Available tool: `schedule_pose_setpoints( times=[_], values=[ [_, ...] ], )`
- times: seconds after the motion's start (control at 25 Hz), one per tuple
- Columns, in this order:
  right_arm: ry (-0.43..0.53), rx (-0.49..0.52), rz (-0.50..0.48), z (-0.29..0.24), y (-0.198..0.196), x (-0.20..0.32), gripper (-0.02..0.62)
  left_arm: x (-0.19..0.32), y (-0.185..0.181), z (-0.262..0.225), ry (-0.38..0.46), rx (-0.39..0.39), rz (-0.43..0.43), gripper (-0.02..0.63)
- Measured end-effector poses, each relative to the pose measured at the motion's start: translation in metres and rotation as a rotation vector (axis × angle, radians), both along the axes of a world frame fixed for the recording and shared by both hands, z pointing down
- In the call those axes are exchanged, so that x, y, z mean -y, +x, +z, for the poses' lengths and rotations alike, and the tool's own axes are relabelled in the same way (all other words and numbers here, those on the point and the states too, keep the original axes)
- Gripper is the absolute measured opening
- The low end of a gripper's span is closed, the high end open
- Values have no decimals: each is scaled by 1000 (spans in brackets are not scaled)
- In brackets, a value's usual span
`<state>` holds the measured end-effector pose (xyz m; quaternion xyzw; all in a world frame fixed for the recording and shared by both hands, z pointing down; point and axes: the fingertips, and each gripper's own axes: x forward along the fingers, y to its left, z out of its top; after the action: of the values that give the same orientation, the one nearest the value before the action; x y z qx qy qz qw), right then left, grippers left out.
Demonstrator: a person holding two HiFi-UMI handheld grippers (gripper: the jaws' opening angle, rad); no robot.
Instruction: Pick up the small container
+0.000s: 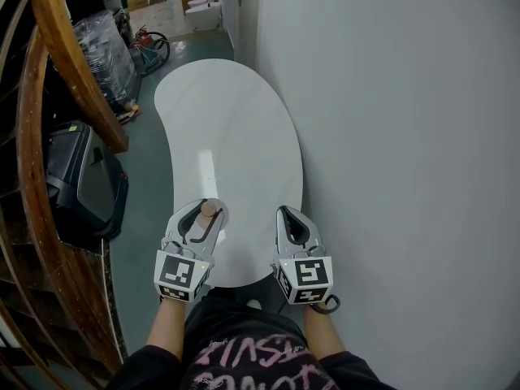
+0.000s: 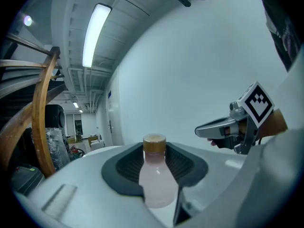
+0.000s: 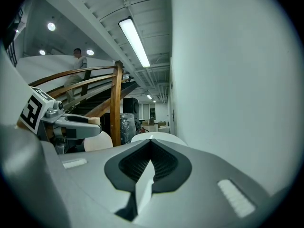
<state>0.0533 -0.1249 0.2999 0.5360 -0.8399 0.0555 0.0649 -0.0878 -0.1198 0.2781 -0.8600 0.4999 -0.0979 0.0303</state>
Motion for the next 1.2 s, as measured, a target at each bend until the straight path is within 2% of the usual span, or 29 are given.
schedule_pose_setpoints(
  times=[0.2, 1.2],
  values=[
    [6, -5, -19, -1, -1, -7, 9, -6, -2, -4, 6, 8, -26, 141],
    [19, -7, -41, -2, -20, -26, 9, -29, -21, -3, 22, -6, -37, 141]
  ],
)
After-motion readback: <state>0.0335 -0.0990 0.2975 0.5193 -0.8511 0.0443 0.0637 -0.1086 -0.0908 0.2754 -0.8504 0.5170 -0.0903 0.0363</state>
